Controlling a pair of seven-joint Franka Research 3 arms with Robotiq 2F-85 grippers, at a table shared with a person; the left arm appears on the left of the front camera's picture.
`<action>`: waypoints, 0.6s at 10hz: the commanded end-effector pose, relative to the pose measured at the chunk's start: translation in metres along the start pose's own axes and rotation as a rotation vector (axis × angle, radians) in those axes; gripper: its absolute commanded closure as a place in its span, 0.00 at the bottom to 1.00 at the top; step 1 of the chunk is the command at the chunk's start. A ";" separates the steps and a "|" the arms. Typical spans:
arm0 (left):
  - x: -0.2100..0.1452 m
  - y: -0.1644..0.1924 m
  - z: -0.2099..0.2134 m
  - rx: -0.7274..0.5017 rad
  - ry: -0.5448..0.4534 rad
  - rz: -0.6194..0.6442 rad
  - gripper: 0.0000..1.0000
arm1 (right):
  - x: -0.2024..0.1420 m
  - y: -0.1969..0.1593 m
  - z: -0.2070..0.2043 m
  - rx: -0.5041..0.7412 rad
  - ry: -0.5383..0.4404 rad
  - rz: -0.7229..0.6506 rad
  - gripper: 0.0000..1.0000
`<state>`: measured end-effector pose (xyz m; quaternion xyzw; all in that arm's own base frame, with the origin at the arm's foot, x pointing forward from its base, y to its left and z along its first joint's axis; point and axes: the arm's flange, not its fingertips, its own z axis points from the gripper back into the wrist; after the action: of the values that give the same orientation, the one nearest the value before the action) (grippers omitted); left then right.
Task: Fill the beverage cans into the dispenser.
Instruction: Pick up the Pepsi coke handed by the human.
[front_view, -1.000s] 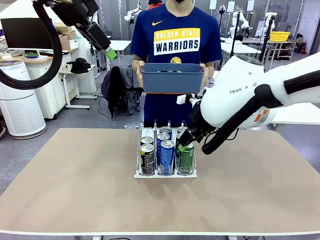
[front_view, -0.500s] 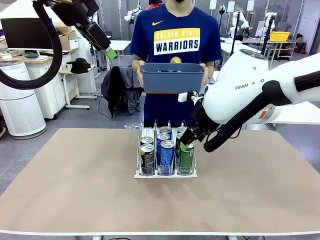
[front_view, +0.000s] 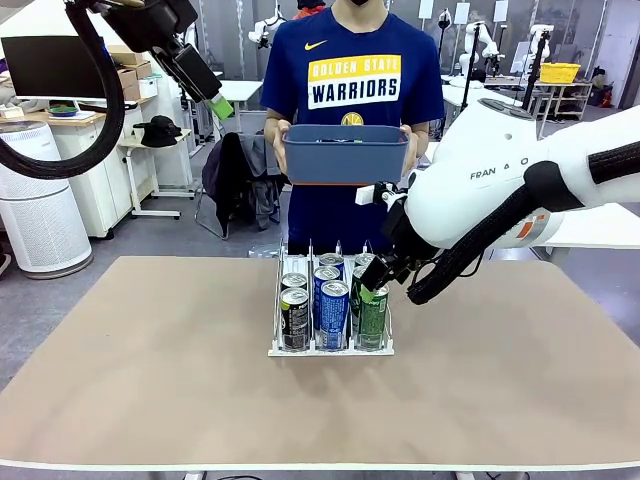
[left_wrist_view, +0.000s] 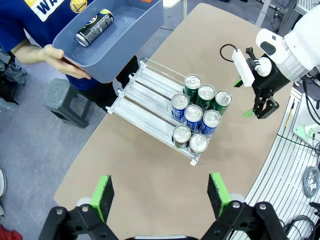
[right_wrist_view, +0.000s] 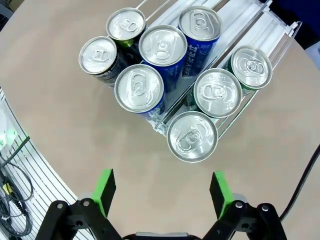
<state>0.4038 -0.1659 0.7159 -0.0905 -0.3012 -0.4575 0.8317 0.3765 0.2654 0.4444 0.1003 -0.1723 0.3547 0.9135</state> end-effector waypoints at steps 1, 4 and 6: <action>-0.002 0.001 -0.001 0.003 0.000 0.001 0.00 | -0.004 -0.002 0.029 0.025 -0.026 0.106 0.00; -0.002 0.001 -0.001 0.003 0.000 0.001 0.00 | -0.006 -0.021 0.107 0.051 -0.182 0.142 0.00; -0.002 0.001 -0.001 0.003 0.000 0.001 0.00 | 0.003 -0.031 0.154 0.053 -0.208 0.189 0.00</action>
<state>0.4038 -0.1658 0.7160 -0.0904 -0.3013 -0.4574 0.8317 0.3601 0.1987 0.5798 0.1259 -0.2728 0.4139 0.8593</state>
